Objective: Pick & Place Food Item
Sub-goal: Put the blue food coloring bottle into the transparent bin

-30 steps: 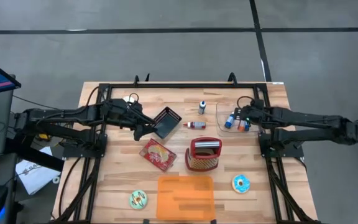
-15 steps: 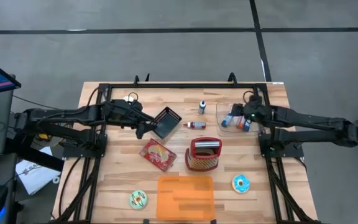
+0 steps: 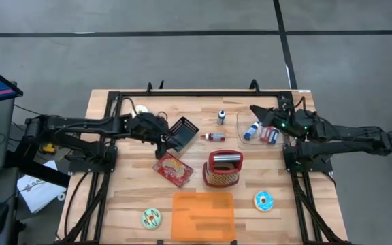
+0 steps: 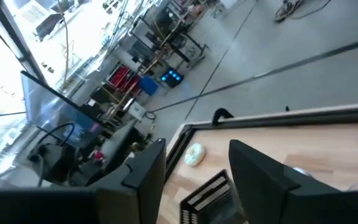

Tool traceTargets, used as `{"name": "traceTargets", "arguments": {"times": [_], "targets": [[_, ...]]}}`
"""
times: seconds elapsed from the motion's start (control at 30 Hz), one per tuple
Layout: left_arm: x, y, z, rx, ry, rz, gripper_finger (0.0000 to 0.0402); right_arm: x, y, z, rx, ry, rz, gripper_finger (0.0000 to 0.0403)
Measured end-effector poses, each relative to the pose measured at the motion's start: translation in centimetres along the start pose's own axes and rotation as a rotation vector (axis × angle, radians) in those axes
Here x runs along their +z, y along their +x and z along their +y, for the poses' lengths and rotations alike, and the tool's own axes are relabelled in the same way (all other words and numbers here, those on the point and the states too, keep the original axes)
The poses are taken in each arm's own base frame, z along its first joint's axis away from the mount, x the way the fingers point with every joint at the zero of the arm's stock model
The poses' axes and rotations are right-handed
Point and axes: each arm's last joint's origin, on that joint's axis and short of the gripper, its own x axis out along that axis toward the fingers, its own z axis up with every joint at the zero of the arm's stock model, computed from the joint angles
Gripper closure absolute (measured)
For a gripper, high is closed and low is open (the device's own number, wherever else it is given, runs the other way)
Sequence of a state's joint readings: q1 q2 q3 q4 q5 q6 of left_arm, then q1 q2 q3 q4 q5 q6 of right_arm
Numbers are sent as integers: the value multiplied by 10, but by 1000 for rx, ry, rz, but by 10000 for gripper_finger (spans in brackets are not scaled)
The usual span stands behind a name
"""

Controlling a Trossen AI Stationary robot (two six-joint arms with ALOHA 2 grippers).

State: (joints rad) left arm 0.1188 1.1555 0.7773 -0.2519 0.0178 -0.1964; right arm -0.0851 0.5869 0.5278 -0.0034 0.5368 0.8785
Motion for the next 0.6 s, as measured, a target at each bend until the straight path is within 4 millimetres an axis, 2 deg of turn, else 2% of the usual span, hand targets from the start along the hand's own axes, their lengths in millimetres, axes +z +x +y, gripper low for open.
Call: {"name": "traceTargets", "arguments": {"times": [0.1,0.17,0.27,0.37,0.47,0.6], "targets": [[8,2,-1,-4,51,-23,157,0,-1,6,51,-14,49,232],[13,0,-2,-5,60,-58,158,6,0,19,98,-46,67,229],[18,-7,-2,-2,59,-108,155,28,1,49,152,-171,48,228],[20,-16,-2,-4,82,-133,153,54,7,74,38,-339,103,228],[20,-21,-3,-7,94,-140,155,78,24,87,-167,-479,273,228],[22,-25,-4,-11,95,-166,160,105,66,94,-280,-559,519,227]]}}
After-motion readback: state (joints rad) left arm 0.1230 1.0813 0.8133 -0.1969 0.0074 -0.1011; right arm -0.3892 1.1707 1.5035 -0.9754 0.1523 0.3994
